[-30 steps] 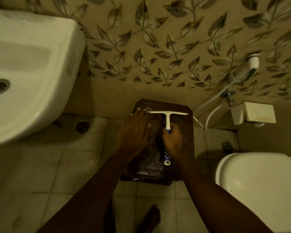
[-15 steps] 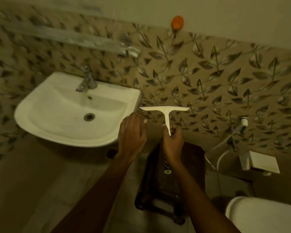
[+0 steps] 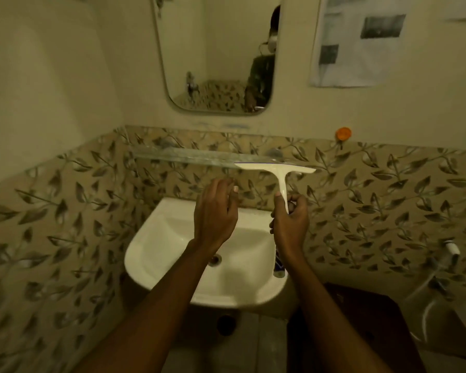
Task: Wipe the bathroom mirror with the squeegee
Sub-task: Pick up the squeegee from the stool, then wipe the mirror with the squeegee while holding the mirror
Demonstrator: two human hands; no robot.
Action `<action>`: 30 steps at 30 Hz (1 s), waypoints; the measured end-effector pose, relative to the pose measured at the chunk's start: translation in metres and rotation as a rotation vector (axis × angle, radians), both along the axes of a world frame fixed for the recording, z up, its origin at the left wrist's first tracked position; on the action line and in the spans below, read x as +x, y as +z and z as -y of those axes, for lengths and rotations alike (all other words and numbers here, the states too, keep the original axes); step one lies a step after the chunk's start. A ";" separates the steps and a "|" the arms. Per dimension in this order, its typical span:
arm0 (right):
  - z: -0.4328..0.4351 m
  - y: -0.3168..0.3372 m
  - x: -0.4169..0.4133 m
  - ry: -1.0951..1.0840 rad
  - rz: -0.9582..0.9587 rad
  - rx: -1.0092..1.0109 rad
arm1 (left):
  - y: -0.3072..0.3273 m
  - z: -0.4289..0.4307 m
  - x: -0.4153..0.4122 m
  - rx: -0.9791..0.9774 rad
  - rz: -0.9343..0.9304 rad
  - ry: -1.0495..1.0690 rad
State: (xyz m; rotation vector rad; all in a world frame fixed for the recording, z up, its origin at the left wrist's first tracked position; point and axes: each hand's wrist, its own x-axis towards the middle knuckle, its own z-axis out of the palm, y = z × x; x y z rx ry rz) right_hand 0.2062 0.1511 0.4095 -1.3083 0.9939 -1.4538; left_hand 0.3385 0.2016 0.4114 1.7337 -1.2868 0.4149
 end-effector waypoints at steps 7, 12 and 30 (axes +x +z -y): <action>0.027 0.049 0.074 -0.006 0.008 -0.169 | 0.068 0.032 0.096 -0.122 0.035 -0.014; 0.066 0.093 0.128 -0.035 0.010 -0.230 | 0.130 0.057 0.159 -0.094 0.016 0.021; 0.160 0.266 0.222 -0.327 -0.120 -0.676 | 0.344 0.193 0.346 -0.276 -0.238 -0.164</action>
